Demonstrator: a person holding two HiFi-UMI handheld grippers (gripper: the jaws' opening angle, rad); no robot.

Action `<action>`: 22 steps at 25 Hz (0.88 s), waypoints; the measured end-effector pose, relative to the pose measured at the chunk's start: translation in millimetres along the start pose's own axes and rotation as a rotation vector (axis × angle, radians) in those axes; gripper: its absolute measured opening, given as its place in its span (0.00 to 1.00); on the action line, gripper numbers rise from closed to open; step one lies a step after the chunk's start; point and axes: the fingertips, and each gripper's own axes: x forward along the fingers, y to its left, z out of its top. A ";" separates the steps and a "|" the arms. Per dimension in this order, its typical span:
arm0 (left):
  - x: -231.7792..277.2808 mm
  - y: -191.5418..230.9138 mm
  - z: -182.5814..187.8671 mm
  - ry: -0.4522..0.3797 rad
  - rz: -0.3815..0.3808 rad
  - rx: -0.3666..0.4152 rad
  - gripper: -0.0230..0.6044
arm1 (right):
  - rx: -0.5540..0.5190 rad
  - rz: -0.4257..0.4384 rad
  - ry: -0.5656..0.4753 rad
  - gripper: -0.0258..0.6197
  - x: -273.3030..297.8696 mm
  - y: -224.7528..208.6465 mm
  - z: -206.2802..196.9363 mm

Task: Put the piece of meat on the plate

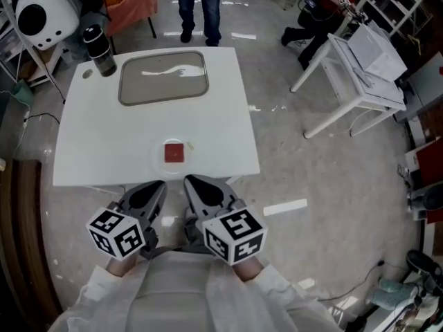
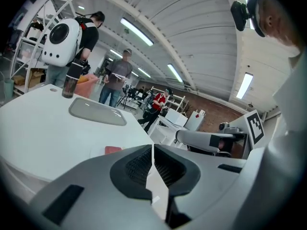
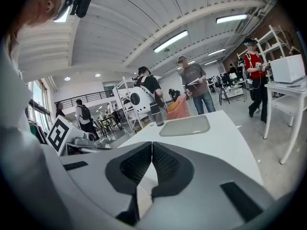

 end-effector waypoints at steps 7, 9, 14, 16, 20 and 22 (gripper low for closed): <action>30.5 13.1 7.4 -0.013 0.041 -0.040 0.07 | 0.012 0.014 0.034 0.06 9.8 -36.1 0.1; 35.1 14.2 7.3 -0.005 0.051 -0.047 0.07 | 0.027 0.016 0.047 0.06 11.6 -43.0 -1.8; 41.0 23.4 9.8 0.012 0.072 -0.062 0.07 | 0.041 0.020 0.066 0.06 20.5 -51.2 -0.8; 39.8 26.4 8.0 0.013 0.076 -0.072 0.07 | 0.044 0.017 0.074 0.06 22.0 -51.1 -3.3; 41.0 31.6 15.4 0.018 0.062 -0.070 0.07 | 0.043 0.002 0.070 0.06 28.4 -54.6 1.7; 43.2 33.9 18.7 0.026 0.057 -0.066 0.07 | 0.044 -0.010 0.072 0.06 30.8 -57.7 3.0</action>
